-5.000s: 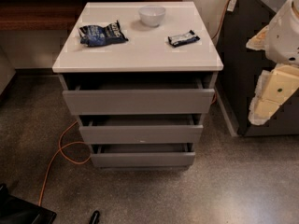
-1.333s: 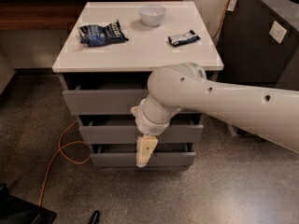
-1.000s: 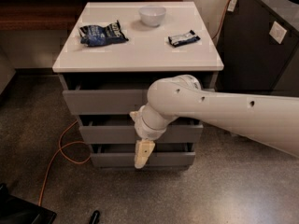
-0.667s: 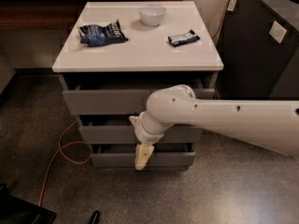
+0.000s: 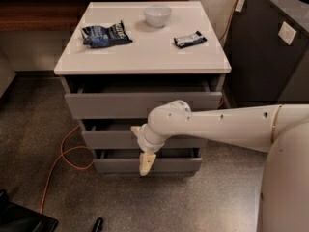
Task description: Open middle drawer
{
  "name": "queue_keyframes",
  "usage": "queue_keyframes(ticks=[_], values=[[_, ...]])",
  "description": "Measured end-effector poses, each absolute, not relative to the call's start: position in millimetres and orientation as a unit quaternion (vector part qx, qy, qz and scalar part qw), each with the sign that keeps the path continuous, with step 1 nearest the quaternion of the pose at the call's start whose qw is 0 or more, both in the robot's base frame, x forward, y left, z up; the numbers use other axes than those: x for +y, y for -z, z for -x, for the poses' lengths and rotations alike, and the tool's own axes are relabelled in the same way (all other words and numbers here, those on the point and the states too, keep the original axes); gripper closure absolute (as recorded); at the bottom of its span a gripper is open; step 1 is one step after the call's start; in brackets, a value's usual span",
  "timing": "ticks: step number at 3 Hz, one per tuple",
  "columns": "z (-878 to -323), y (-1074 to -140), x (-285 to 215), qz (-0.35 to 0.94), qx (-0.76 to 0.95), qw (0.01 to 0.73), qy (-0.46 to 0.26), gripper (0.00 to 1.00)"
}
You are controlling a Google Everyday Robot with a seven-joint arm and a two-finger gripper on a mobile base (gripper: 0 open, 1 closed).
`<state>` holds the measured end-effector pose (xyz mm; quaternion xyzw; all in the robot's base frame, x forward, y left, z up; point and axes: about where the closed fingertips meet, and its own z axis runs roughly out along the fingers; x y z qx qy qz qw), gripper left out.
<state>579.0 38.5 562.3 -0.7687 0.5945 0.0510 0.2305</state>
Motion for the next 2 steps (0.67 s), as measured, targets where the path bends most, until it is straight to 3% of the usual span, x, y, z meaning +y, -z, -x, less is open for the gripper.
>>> queue_keyframes(ticks=[2], values=[[-576.3,-559.7,40.8,0.776,0.589,0.222,-0.041,0.0]])
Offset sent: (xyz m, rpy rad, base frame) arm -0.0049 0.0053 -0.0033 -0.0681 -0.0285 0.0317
